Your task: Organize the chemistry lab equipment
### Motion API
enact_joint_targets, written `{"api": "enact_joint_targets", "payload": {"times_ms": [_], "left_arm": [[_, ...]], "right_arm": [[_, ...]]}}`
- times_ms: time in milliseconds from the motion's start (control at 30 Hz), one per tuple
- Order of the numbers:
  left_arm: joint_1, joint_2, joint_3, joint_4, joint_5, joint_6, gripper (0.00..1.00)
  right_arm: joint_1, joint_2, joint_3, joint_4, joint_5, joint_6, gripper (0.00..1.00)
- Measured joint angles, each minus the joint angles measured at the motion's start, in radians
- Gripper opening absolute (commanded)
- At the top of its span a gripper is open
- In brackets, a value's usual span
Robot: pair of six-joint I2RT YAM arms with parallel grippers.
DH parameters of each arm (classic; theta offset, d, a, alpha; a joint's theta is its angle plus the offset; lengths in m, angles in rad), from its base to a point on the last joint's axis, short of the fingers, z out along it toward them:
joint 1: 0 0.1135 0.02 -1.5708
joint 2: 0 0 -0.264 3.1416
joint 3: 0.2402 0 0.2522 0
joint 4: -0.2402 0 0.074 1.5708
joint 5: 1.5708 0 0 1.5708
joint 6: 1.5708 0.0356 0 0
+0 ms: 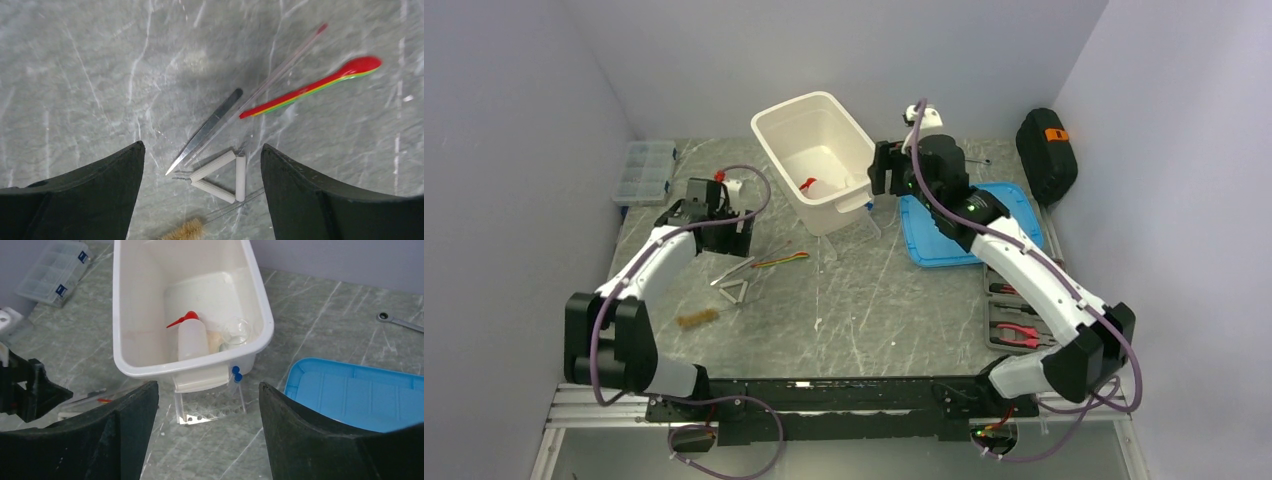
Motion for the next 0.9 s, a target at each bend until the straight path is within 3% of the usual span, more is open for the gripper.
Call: {"api": "enact_joint_targets", "payload": {"times_ms": [200, 367, 633, 733, 900], "left_arm": [[0.005, 0.132, 0.005, -0.038, -0.002, 0.017, 0.73], [0.003, 0.219, 0.014, -0.073, 0.005, 0.009, 0.72], [-0.050, 0.159, -0.070, -0.079, 0.001, -0.131, 0.60], [-0.058, 0.155, -0.083, -0.078, 0.010, -0.168, 0.50], [-0.060, 0.155, -0.095, -0.078, 0.017, -0.203, 0.48]], "right_arm": [[-0.043, -0.103, -0.155, 0.077, -0.019, 0.021, 0.77], [-0.106, -0.135, -0.227, 0.100, -0.052, 0.038, 0.77], [-0.168, -0.159, -0.267, 0.137, -0.115, 0.060, 0.77], [-0.171, -0.159, -0.269, 0.145, -0.132, 0.066, 0.77], [-0.174, -0.159, -0.275, 0.153, -0.151, 0.071, 0.78]]}}
